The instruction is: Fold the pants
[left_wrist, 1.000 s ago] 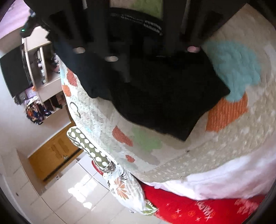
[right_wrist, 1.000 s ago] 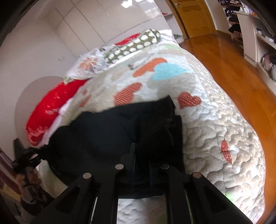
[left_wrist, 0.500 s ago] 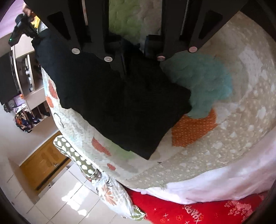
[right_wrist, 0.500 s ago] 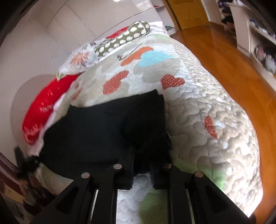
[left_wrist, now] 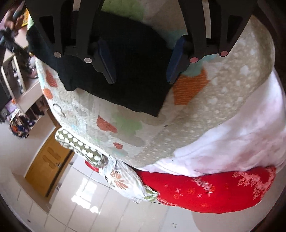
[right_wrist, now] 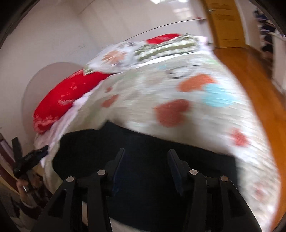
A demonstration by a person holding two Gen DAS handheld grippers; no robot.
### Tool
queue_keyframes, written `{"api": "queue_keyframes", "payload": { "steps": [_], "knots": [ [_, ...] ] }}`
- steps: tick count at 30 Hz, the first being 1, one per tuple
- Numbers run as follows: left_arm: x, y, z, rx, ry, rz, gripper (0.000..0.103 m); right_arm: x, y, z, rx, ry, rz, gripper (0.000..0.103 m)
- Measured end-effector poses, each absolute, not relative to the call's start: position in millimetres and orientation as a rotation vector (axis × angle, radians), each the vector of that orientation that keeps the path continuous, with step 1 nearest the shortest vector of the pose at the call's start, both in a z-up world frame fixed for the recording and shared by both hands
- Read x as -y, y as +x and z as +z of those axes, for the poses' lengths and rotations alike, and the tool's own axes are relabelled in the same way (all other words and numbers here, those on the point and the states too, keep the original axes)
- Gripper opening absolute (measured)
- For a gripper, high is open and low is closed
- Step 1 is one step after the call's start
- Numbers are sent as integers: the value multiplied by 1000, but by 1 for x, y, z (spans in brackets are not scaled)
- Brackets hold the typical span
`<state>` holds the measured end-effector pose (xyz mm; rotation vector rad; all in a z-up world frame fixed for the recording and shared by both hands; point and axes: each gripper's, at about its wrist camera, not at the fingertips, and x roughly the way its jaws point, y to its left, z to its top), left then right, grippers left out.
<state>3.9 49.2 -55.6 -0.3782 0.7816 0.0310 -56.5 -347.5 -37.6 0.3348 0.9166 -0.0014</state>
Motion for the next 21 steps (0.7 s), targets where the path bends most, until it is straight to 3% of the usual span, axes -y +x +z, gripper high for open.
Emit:
{"api": "queue_keyframes", "payload": {
  "steps": [8, 10, 11, 12, 21],
  "knots": [
    [-40, 64, -83, -867, -311, 86, 58, 278, 64, -97, -1021, 227, 131, 50],
    [-40, 73, -90, -888, -310, 97, 58, 268, 78, -113, -1053, 229, 170, 38],
    [-40, 77, -93, -897, -305, 109, 58, 263, 82, -118, -1070, 214, 201, 9],
    [-39, 81, -95, -900, -300, 119, 58, 253, 85, -122, -1087, 159, 229, 4],
    [-45, 95, -112, -918, -316, 147, 69, 255, 93, -135, -1075, 95, 144, 4]
  ]
}}
